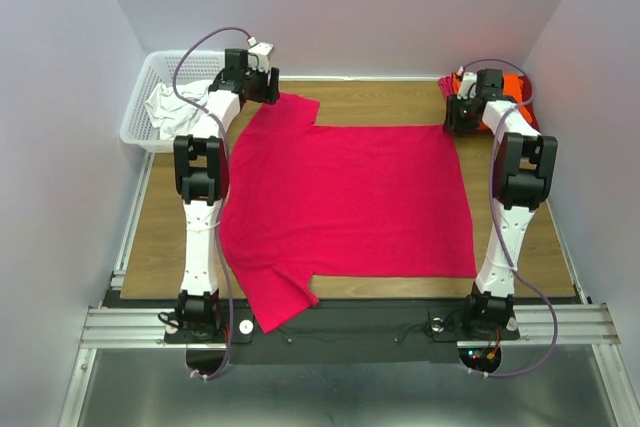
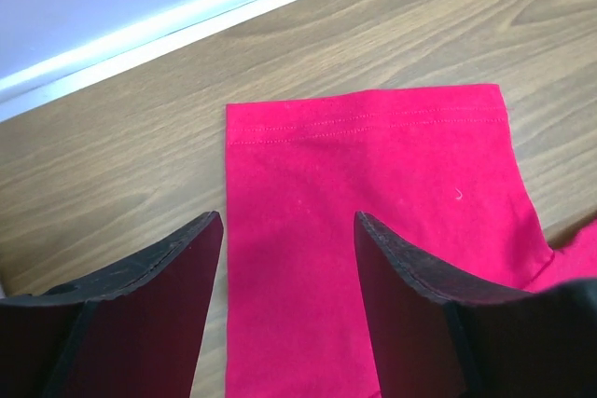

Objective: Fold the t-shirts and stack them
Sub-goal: Fold the tshirt

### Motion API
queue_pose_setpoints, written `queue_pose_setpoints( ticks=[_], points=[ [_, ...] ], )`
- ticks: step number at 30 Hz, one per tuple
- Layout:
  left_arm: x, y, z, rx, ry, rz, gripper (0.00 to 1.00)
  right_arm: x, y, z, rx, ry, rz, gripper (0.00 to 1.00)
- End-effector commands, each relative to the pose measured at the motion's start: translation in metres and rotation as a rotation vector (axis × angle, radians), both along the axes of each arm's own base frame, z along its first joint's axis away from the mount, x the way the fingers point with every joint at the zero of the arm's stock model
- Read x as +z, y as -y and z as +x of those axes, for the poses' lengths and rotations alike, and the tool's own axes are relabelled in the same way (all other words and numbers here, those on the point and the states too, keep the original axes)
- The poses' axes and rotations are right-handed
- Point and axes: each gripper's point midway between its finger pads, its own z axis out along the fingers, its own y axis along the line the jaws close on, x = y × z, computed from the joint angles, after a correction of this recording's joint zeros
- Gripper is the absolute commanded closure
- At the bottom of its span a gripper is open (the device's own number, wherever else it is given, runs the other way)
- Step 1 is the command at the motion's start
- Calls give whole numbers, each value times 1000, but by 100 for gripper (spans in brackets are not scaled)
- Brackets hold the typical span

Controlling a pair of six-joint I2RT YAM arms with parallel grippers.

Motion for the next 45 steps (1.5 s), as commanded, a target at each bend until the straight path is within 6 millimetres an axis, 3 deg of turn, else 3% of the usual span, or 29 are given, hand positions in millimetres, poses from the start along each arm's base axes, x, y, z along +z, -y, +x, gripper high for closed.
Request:
queue_pose_setpoints(
  ticks=[1, 5, 9, 16, 26, 31, 37, 45],
  points=[
    [46, 2, 25, 48, 131, -60, 28, 7, 1, 24, -39, 80, -21, 55],
    [28, 0, 27, 74, 92, -64, 26, -5, -6, 26, -42, 66, -19, 55],
    [32, -6, 36, 114, 104, -63, 21, -14, -11, 27, -46, 53, -15, 54],
    [15, -20, 37, 202, 13, -173, 21, -13, -16, 28, -50, 55, -5, 54],
    [-11, 0, 30, 194, -111, -385, 26, -11, -15, 23, -47, 52, -15, 53],
    [-37, 0, 30, 268, -165, -404, 28, -12, -15, 23, -54, 49, -11, 53],
    [-43, -4, 33, 358, -165, -371, 29, -5, -16, 26, -54, 63, -3, 53],
    [-54, 11, 24, 336, -199, -326, 54, -8, -12, 25, -66, 55, -21, 53]
  ],
)
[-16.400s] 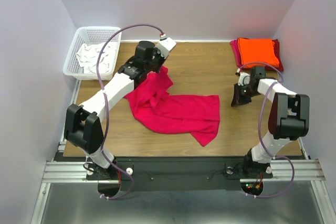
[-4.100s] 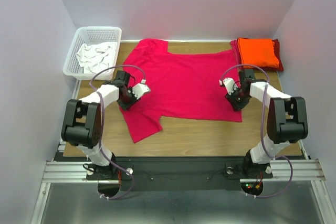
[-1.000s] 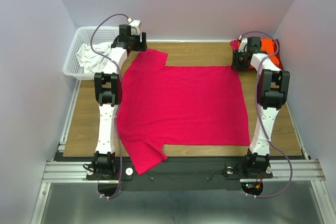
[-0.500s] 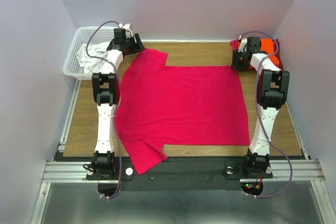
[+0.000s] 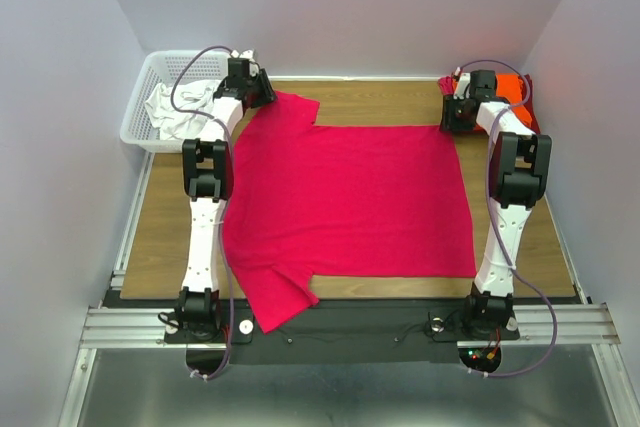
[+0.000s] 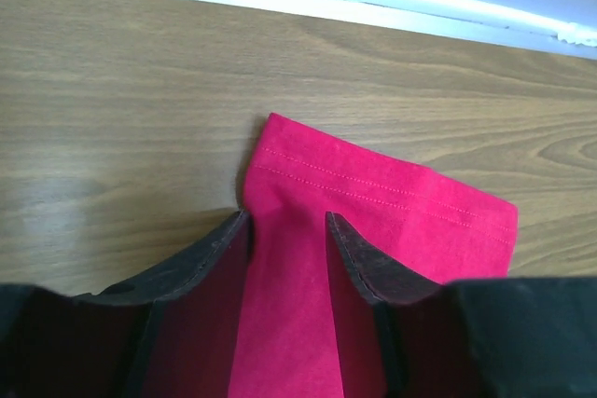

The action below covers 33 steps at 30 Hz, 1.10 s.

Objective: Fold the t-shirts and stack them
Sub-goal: Fold the tshirt

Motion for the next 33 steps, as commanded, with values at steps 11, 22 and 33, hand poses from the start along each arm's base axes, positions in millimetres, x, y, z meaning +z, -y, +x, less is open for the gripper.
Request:
queue_pose_setpoints(
  ticks=[11, 22, 33],
  points=[
    [5, 3, -4, 11, -12, 46, 100, -3, -6, 12, 24, 39, -13, 56],
    [1, 2, -7, 8, -25, 33, 100, -21, -7, 19, 10, 20, 7, 58],
    [4, 3, -7, -35, -13, 2, 100, -30, -18, 14, 43, -1, 53, 83]
  ],
)
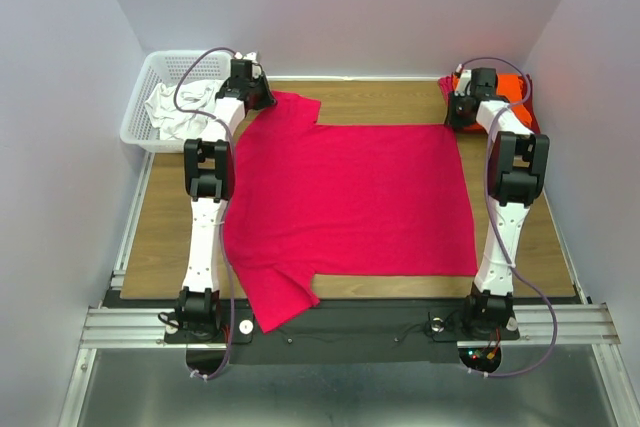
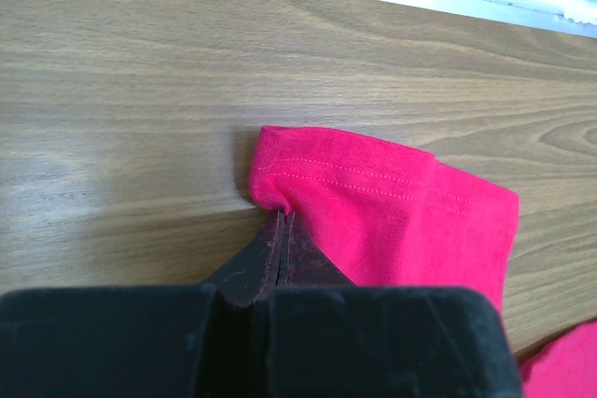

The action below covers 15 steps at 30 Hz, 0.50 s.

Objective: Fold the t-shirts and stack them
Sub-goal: Fold the tshirt

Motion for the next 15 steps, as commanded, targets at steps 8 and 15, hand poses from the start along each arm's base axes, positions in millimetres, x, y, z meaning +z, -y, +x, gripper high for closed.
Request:
queue_pose_setpoints(
  ticks=[8, 15],
  points=[
    [94, -3, 4, -118, 234, 66, 100, 16, -30, 5, 88, 55, 91, 99],
    [143, -12, -4, -180, 354, 199, 100, 54, -36, 8, 113, 118, 115, 99]
  ],
)
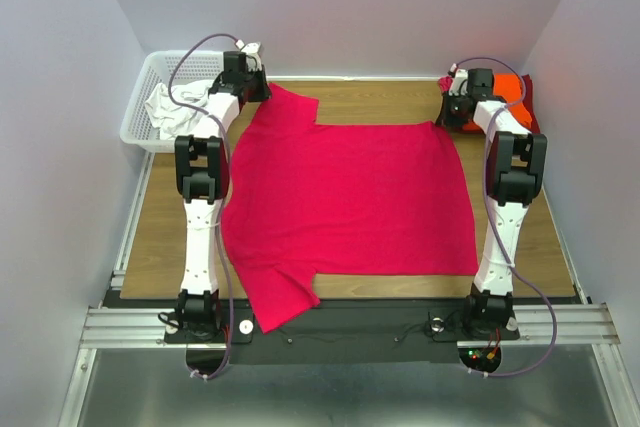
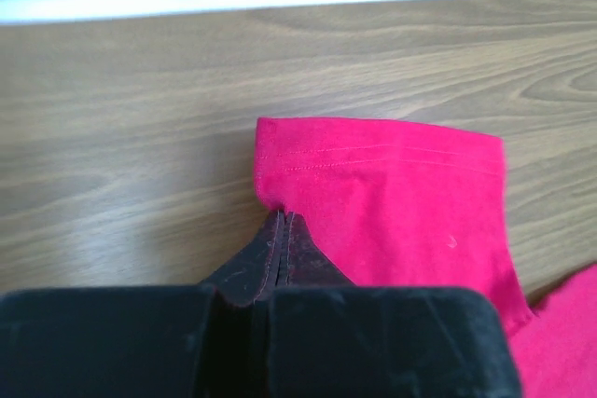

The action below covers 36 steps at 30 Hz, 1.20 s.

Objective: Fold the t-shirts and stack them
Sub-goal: Fold the tshirt

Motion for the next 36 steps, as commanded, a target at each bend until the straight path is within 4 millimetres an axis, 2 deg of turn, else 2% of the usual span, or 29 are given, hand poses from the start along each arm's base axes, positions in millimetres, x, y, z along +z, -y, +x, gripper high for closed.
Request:
queue_pose_setpoints(
  ticks=[1, 7, 8, 9, 11, 15, 18, 20, 21, 22, 24, 26, 32, 33, 35, 36],
  points=[
    [117, -6, 1, -59, 251, 71, 100, 54, -12, 5, 33, 104, 26, 99],
    [126, -2, -16, -152, 279, 122, 100, 67, -10, -1, 40, 122, 12, 99],
    [123, -3, -21, -162, 272, 132, 100, 70, -8, -3, 43, 127, 7, 99],
    [134, -3, -25, -163, 289, 136, 100, 74, -9, -3, 47, 134, 2, 99],
    [140, -3, -30, -171, 303, 149, 100, 79, -6, -6, 48, 142, -6, 99],
    [148, -10, -41, -182, 304, 153, 100, 93, 2, -10, 54, 168, -24, 99],
    [154, -9, -51, -201, 301, 145, 100, 94, 6, -17, 59, 165, -29, 100],
    [159, -11, -59, -205, 302, 143, 100, 102, 8, -21, 64, 179, -31, 99],
    [154, -12, -64, -212, 288, 141, 100, 98, 11, -24, 63, 170, -35, 100],
    [164, -12, -69, -214, 304, 141, 100, 103, 12, -26, 68, 180, -36, 99],
    [168, -14, -77, -215, 310, 150, 100, 103, 17, -30, 71, 178, -40, 99],
    [170, -15, -84, -223, 312, 154, 100, 105, 22, -35, 72, 181, -47, 99],
    [159, -21, -111, -241, 296, 174, 100, 106, 25, -46, 104, 184, -42, 99],
    [149, -23, -116, -242, 274, 169, 100, 109, 26, -47, 115, 193, -48, 99],
    [156, -22, -126, -257, 290, 167, 100, 105, 24, -53, 133, 187, -41, 99],
    [157, -23, -130, -262, 297, 167, 100, 110, 25, -55, 144, 200, -52, 100]
  ],
)
